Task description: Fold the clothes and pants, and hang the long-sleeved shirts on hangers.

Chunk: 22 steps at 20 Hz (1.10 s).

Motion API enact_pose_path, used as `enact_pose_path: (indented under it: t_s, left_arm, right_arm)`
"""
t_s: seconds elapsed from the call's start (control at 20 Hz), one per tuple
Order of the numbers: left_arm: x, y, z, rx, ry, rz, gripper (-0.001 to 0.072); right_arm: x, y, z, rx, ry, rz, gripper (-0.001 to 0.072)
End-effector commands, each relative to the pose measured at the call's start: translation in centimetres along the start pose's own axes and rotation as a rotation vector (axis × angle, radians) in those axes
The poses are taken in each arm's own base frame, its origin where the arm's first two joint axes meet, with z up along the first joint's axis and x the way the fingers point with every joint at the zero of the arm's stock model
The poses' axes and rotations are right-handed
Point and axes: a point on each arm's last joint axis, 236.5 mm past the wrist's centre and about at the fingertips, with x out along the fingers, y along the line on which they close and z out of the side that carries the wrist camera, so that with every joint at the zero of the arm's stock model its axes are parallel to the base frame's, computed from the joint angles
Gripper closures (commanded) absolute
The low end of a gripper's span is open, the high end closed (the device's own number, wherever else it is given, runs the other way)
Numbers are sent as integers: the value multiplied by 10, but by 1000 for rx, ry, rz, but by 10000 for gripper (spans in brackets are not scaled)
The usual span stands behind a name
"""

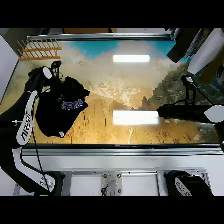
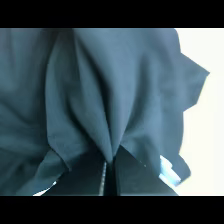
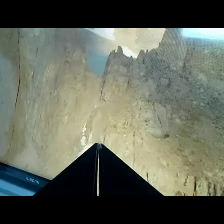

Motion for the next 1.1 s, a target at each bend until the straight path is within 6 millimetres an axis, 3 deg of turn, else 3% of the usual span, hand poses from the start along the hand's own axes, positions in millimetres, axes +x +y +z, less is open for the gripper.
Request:
enact_pose_path:
  t_s: [0.0, 0.1, 0.2, 0.3, 0.35, 0.4, 0.45, 0.55, 0.65, 0.85, 0.95, 1.05]
  left_arm:
    - [-53, -122, -9, 225, -20, -222, 698]
    - [-83, -189, -33, 403, -27, -295, 698]
    - [-102, -243, -67, 539, -4, -349, 697]
    - [-111, -280, -97, 641, 18, -373, 698]
    - [-110, -285, -104, 672, 22, -346, 667]
    - [-106, -282, -105, 694, 21, -301, 347]
    - [-102, -267, -97, 657, 14, -223, 88]
    - [-94, -221, -74, 510, 6, -101, 83]
    - [-76, -166, -69, 311, 48, -61, 83]
    - [-24, -58, -102, -71, 178, -54, 83]
    - [-7, -29, -120, -276, 204, -124, 83]
    - [4, -15, -135, -404, 222, -176, 84]
  right_arm:
    - [0, 1, 0, 1, -1, 4, 701]
    - [0, 9, 1, 36, -4, 35, 701]
    - [-2, 18, 0, 31, -2, 72, 701]
    - [-8, 12, 10, -18, -37, 48, 703]
    - [-11, 8, 14, -12, -51, 40, 703]
    - [-15, 5, 16, -4, -63, 31, 703]
    - [-19, 0, 18, 4, -77, 20, 702]
    - [-25, -6, 21, 16, -98, 7, 703]
    - [-29, -6, 22, 15, -109, 4, 703]
    - [-31, -5, 23, 12, -114, 4, 703]
    - [-31, -5, 23, 12, -114, 4, 702]
    - [-31, -5, 23, 13, -114, 4, 702]
